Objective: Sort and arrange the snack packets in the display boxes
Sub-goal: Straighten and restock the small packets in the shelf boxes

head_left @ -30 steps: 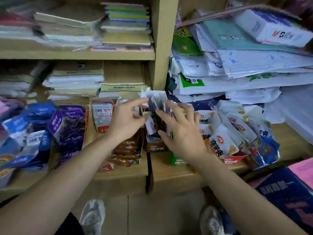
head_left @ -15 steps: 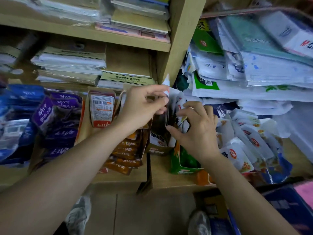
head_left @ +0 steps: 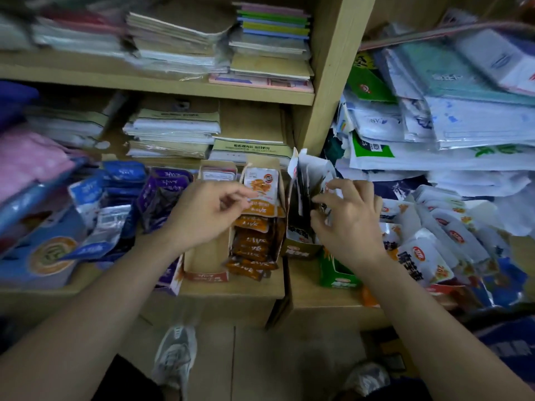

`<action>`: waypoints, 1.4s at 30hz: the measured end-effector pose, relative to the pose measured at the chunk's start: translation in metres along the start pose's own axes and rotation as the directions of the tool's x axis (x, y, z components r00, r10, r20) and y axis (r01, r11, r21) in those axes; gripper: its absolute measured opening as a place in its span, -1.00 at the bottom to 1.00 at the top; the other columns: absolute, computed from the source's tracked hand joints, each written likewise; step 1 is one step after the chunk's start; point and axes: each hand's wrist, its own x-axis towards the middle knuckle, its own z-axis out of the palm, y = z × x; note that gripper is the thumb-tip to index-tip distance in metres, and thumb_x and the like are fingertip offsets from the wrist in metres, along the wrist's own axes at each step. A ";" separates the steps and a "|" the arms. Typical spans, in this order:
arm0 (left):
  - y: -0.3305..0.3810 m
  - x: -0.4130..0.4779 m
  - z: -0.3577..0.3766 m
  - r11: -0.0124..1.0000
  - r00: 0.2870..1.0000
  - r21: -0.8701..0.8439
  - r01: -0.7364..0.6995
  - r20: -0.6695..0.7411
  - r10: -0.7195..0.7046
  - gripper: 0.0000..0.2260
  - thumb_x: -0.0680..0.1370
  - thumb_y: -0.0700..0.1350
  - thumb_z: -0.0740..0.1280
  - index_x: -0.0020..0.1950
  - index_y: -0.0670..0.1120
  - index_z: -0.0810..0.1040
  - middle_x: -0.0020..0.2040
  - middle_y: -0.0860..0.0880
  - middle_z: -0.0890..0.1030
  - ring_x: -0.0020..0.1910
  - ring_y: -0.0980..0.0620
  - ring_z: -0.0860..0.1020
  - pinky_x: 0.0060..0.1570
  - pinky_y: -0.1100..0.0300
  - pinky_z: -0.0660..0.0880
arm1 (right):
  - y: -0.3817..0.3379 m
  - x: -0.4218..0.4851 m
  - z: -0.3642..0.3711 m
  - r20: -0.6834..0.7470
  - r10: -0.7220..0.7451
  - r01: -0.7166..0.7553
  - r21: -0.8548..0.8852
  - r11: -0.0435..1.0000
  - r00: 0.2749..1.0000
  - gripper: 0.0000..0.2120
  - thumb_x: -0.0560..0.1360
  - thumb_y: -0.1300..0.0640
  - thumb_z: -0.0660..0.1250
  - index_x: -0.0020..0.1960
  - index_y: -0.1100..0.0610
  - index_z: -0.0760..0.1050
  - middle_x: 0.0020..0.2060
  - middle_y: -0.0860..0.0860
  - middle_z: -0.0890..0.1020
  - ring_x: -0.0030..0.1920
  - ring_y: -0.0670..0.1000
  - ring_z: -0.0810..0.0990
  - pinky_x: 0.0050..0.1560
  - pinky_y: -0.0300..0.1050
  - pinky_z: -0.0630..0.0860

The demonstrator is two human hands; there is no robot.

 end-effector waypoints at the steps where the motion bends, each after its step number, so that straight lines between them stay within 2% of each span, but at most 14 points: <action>1: -0.006 -0.012 -0.008 0.997 0.996 0.079 -0.009 -0.091 0.017 -0.77 0.56 -0.17 0.42 0.18 0.05 0.67 -0.06 0.19 0.69 -0.13 0.26 0.65 -0.07 0.19 0.65 | -0.008 0.000 -0.004 -0.040 -0.007 0.007 0.010 1.000 0.999 -0.80 0.45 0.06 0.47 0.06 0.05 0.68 0.20 0.07 0.55 0.23 0.27 0.37 0.11 0.22 0.37; 4: -0.031 -0.047 -0.032 0.971 0.932 0.225 0.086 -0.363 0.001 -0.74 0.53 -0.18 0.45 0.20 0.00 0.68 -0.06 0.10 0.70 -0.12 0.10 0.65 -0.06 0.00 0.65 | -0.037 -0.002 -0.008 -0.131 -0.090 0.105 0.120 0.987 0.987 -0.73 0.44 0.02 0.50 0.11 0.05 0.66 0.18 0.03 0.57 0.23 0.19 0.37 0.11 0.11 0.32; 6: -0.049 -0.063 -0.045 0.958 0.915 0.253 0.134 -0.403 -0.021 -0.70 0.50 -0.12 0.48 0.23 -0.05 0.66 0.02 -0.01 0.69 0.01 -0.06 0.63 0.07 -0.05 0.59 | -0.057 -0.005 -0.005 -0.019 -0.216 0.215 0.195 0.957 0.976 -0.56 0.42 -0.07 0.52 0.25 0.04 0.60 0.26 0.01 0.54 0.29 0.16 0.37 0.19 0.12 0.34; 8: -0.054 -0.073 -0.049 0.958 0.958 0.271 0.098 -0.287 -0.017 -0.59 0.49 0.09 0.43 0.29 -0.03 0.63 0.17 0.00 0.64 0.18 -0.04 0.56 0.23 -0.06 0.48 | -0.069 -0.006 0.004 0.172 -0.302 0.270 0.187 0.945 0.938 -0.33 0.38 -0.16 0.54 0.42 0.01 0.47 0.41 0.00 0.45 0.39 0.15 0.33 0.29 0.13 0.33; 10: -0.047 -0.078 -0.044 0.971 0.994 0.238 -0.001 -0.109 0.028 -0.48 0.49 0.28 0.34 0.37 0.07 0.57 0.30 0.12 0.57 0.29 0.09 0.46 0.31 -0.06 0.41 | -0.071 0.003 0.014 0.264 -0.324 0.302 0.121 0.946 0.908 -0.25 0.36 -0.10 0.58 0.48 0.01 0.41 0.45 0.02 0.43 0.41 0.15 0.37 0.32 0.13 0.36; 13: -0.032 -0.080 -0.017 0.954 0.986 0.265 -0.139 0.131 0.107 -0.47 0.51 0.38 0.26 0.43 0.21 0.48 0.41 0.22 0.46 0.39 0.18 0.33 0.34 0.04 0.32 | -0.067 0.026 0.027 0.164 -0.363 0.345 0.126 0.930 0.917 -0.61 0.42 0.16 0.54 0.24 0.08 0.63 0.14 0.08 0.69 0.11 0.18 0.64 0.13 0.11 0.56; 15: -0.028 -0.078 0.005 0.926 0.960 0.317 -0.207 0.247 0.130 -0.46 0.54 0.37 0.22 0.48 0.21 0.42 0.44 0.21 0.44 0.43 0.17 0.30 0.40 0.07 0.29 | -0.063 0.041 0.029 0.110 -0.356 0.336 0.164 0.927 0.928 -0.81 0.49 0.25 0.45 0.09 0.12 0.70 -0.06 0.10 0.73 -0.05 0.19 0.68 -0.06 0.11 0.62; 18: -0.034 -0.074 0.021 0.913 0.952 0.322 -0.250 0.256 0.170 -0.53 0.54 0.30 0.27 0.40 0.18 0.52 0.28 0.22 0.58 0.30 0.13 0.37 0.27 0.06 0.41 | -0.060 0.062 0.029 0.093 -0.305 0.281 0.213 0.936 0.948 -0.87 0.53 0.25 0.41 0.05 0.16 0.69 -0.12 0.13 0.73 -0.10 0.20 0.67 -0.13 0.12 0.62; 23: -0.039 -0.062 0.028 0.903 0.955 0.325 -0.281 0.182 0.232 -0.72 0.50 0.13 0.46 0.19 0.15 0.67 0.01 0.21 0.68 0.04 0.14 0.44 0.05 0.12 0.40 | -0.058 0.072 0.030 0.034 -0.291 0.274 0.242 0.931 0.956 -0.90 0.53 0.23 0.41 0.02 0.16 0.67 -0.17 0.10 0.71 -0.14 0.17 0.65 -0.12 0.12 0.60; 27: -0.036 -0.041 0.020 0.954 0.968 0.222 -0.202 0.195 0.160 -0.66 0.50 0.33 0.33 0.09 0.17 0.70 -0.15 0.20 0.62 -0.12 0.21 0.47 -0.16 0.19 0.43 | -0.056 0.066 0.027 0.037 -0.320 0.300 0.261 0.917 0.947 -0.87 0.52 0.24 0.43 0.06 0.15 0.68 -0.14 0.09 0.73 -0.13 0.14 0.66 -0.13 0.12 0.62; 30: -0.036 -0.017 0.016 0.939 0.980 0.287 -0.190 0.119 0.162 -0.62 0.50 0.31 0.33 0.18 0.14 0.67 -0.06 0.15 0.64 -0.07 0.16 0.45 -0.14 0.18 0.35 | -0.056 0.065 0.024 0.040 -0.335 0.314 0.263 0.912 0.941 -0.86 0.53 0.24 0.44 0.07 0.14 0.69 -0.12 0.08 0.73 -0.12 0.12 0.66 -0.11 0.10 0.61; 34: -0.044 -0.001 0.026 0.790 0.962 0.549 -0.274 0.164 0.220 -0.56 0.46 0.26 0.45 0.30 0.15 0.61 0.10 0.15 0.66 0.05 0.08 0.50 0.04 0.11 0.43 | -0.056 0.064 0.017 0.021 -0.326 0.307 0.284 0.908 0.945 -0.87 0.50 0.25 0.47 0.04 0.16 0.70 -0.18 0.09 0.72 -0.19 0.12 0.67 -0.12 0.01 0.61; 38: -0.043 -0.001 0.033 0.735 0.961 0.619 -0.277 0.173 0.217 -0.76 0.57 0.18 0.38 0.19 0.16 0.66 0.01 0.11 0.69 0.04 0.05 0.61 0.12 0.03 0.52 | -0.049 0.065 0.017 0.036 -0.296 0.272 0.307 0.912 0.954 -0.87 0.52 0.20 0.45 0.05 0.14 0.70 -0.16 0.06 0.74 -0.16 0.11 0.70 -0.10 0.09 0.63; 42: -0.047 -0.004 0.041 0.773 0.962 0.579 -0.260 0.084 0.261 -0.84 0.65 -0.01 0.33 0.01 0.03 0.70 -0.21 0.02 0.66 -0.21 0.01 0.63 -0.10 0.07 0.54 | -0.043 0.067 0.017 0.057 -0.268 0.233 0.343 0.910 0.962 -0.87 0.54 0.18 0.44 0.08 0.12 0.69 -0.14 0.02 0.74 -0.15 0.04 0.69 -0.07 0.07 0.62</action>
